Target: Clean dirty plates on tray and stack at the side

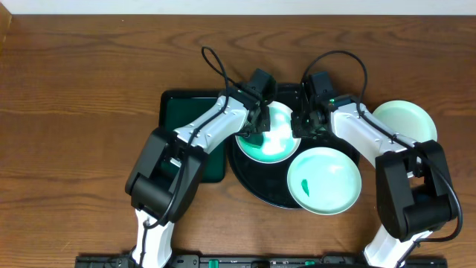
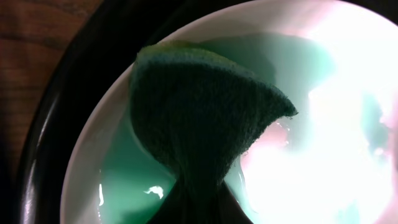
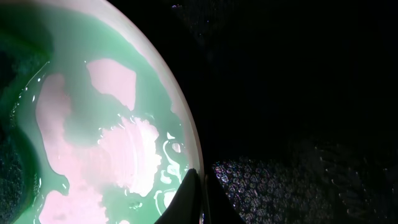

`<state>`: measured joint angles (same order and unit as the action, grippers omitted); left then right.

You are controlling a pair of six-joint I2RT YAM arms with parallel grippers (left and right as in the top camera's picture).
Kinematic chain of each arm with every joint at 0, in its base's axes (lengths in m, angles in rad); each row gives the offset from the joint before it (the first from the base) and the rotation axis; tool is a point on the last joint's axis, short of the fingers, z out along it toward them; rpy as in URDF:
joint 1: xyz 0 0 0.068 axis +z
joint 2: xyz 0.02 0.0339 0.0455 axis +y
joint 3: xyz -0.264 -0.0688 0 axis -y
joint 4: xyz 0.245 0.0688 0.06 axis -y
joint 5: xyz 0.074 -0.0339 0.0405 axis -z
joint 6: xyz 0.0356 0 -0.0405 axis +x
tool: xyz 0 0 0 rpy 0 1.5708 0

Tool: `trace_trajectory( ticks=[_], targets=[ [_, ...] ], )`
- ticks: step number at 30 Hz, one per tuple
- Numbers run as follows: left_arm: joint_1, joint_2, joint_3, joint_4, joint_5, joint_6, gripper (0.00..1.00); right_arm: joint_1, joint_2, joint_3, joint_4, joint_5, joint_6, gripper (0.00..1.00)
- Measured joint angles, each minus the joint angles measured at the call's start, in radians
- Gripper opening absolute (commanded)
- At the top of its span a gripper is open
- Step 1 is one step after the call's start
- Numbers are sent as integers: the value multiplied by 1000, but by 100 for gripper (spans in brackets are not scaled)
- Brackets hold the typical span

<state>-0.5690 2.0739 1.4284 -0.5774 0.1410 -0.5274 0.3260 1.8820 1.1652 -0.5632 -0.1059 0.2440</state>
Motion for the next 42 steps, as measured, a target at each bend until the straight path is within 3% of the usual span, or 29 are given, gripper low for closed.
trace_trajectory(
  ticks=[12, 18, 26, 36, 42],
  targets=[
    [62, -10, -10, 10, 227, 27, 7, 0, 0, 0, -1, 5, 0, 1],
    [70, -123, -49, -5, 328, 30, 7, 0, 0, 0, 0, 2, 0, 1],
    [63, -275, -44, -26, 197, 30, 7, 0, 0, 0, 0, 1, 0, 1],
    [-28, -129, -78, -15, -5, 26, 7, 0, 0, 0, 0, 1, -2, 1],
    [-29, -64, -76, 11, -12, -5, 7, 0, 0, 0, 0, 1, -3, 1]
  ],
)
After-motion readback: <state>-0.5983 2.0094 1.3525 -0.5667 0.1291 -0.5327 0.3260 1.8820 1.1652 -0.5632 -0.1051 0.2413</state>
